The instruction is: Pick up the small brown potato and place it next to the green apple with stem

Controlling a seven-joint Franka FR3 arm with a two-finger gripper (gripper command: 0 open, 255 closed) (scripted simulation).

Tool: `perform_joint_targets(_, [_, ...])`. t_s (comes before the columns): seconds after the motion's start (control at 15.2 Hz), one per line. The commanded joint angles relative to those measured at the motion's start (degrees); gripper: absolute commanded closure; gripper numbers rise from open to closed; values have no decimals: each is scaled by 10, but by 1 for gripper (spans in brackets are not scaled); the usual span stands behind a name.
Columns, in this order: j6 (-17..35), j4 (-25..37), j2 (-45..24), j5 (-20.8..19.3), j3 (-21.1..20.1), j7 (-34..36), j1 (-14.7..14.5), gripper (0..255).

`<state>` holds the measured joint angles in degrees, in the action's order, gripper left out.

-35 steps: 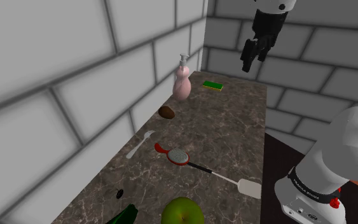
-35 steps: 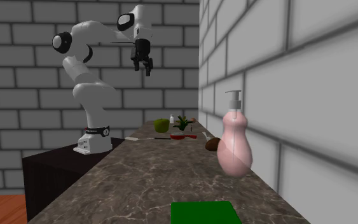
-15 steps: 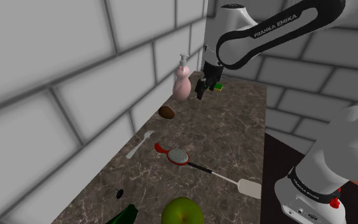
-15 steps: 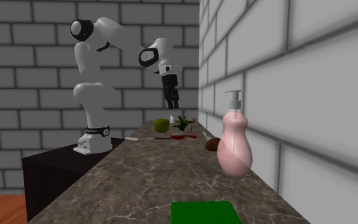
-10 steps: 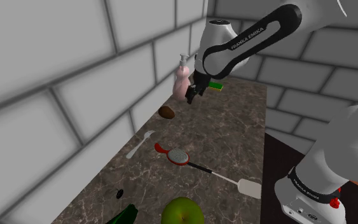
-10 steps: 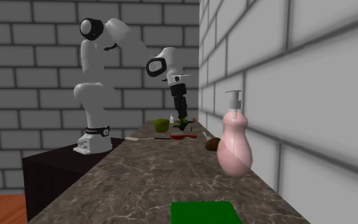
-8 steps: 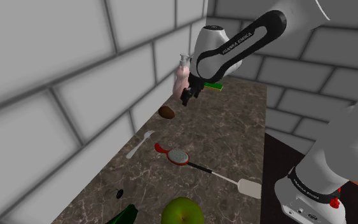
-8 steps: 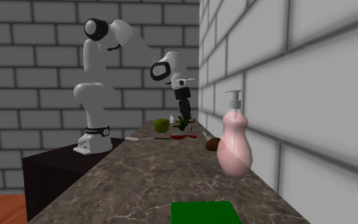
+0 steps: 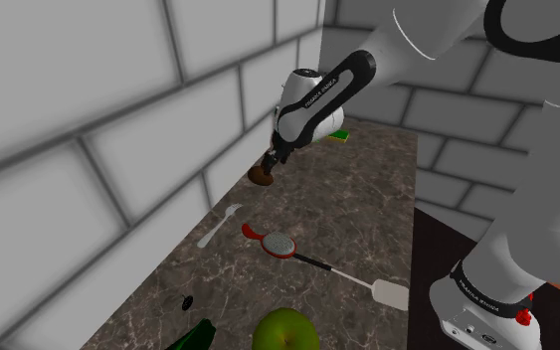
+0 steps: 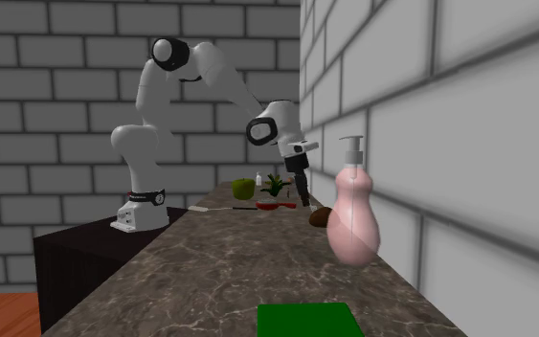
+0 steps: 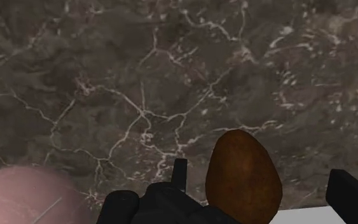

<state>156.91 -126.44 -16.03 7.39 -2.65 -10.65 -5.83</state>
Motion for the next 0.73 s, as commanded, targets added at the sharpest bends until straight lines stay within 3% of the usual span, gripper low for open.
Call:
perform_joint_targets(0.0, [14, 37, -44, 10, -9, -13, 2, 0])
perform_joint_targets(0.66, [53, 84, -127, 13, -15, -19, 1, 0])
